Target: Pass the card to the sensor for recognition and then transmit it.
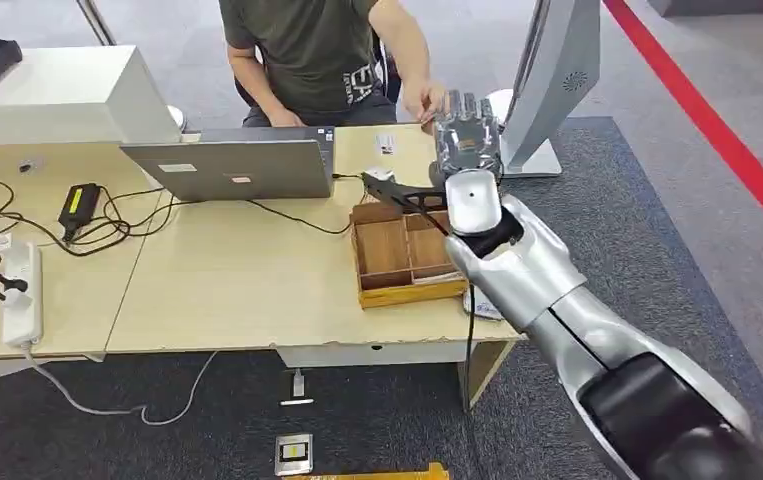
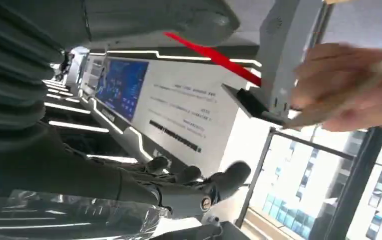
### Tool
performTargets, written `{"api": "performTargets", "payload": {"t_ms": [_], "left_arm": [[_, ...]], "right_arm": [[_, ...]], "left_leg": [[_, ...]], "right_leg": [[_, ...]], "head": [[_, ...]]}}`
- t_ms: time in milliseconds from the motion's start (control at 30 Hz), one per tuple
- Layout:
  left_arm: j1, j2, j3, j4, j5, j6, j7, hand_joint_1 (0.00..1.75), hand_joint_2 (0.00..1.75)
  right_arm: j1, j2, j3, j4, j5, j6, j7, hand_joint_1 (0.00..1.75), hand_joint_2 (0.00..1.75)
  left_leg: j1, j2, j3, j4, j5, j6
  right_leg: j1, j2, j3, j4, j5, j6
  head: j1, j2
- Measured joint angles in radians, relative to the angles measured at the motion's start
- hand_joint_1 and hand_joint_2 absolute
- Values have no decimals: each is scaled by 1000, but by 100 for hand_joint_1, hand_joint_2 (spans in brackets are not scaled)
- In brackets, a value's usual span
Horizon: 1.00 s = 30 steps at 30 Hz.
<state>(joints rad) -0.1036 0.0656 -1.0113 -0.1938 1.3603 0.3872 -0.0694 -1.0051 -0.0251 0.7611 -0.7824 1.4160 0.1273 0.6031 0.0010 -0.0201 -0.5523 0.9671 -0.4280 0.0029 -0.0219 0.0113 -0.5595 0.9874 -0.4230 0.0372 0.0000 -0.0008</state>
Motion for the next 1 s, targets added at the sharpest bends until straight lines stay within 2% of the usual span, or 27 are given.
{"api": "performTargets", "payload": {"t_ms": [200,367,500,633,733,800,933,967,1000], "left_arm": [[1,1,-8,0,-16,-4,0,0,0],[5,0,-12,0,-13,-10,0,0,0],[8,-1,-14,0,-11,-10,0,0,0],[11,-1,-14,0,-1,-2,0,0,0],[11,-1,-13,0,17,7,0,0,0],[11,0,-13,1,24,9,0,0,0],[9,0,-11,1,33,19,0,0,0],[9,0,-9,1,34,21,0,0,0],[9,0,-6,1,38,22,0,0,0]], "right_arm": [[-3,-102,-44,-63,16,84,9,0,0],[30,-253,-105,-147,-20,166,44,0,0],[152,-402,-214,-243,-71,180,72,0,0],[322,-522,-361,-333,-58,174,74,0,0],[472,-577,-482,-388,-95,151,73,0,0],[573,-593,-559,-412,-112,105,63,0,0],[713,-598,-700,-413,-141,5,36,0,0],[738,-596,-728,-407,-159,-28,23,0,0],[761,-591,-755,-392,-186,-93,-5,0,0]], "left_leg": [[0,0,1,1,0,0],[0,-1,8,2,0,1],[2,-2,10,2,-2,3],[2,-2,10,2,-3,3],[2,-4,10,2,-4,4],[2,-3,10,1,-4,3],[2,-3,10,1,-5,3],[2,-2,10,1,-5,3],[2,-3,10,1,-5,3]], "right_leg": [[0,0,0,0,1,-1],[0,-1,1,-2,1,0],[0,-1,3,-4,1,1],[1,-1,4,-6,1,2],[1,-1,6,-6,0,2],[1,-1,5,-6,0,2],[1,-1,4,-5,-1,1],[2,-1,4,-6,-1,1],[2,-1,4,-5,-1,1]], "head": [[0,0],[-1,0],[1,0],[0,0],[1,0],[1,0],[0,0],[0,0],[0,0]]}}
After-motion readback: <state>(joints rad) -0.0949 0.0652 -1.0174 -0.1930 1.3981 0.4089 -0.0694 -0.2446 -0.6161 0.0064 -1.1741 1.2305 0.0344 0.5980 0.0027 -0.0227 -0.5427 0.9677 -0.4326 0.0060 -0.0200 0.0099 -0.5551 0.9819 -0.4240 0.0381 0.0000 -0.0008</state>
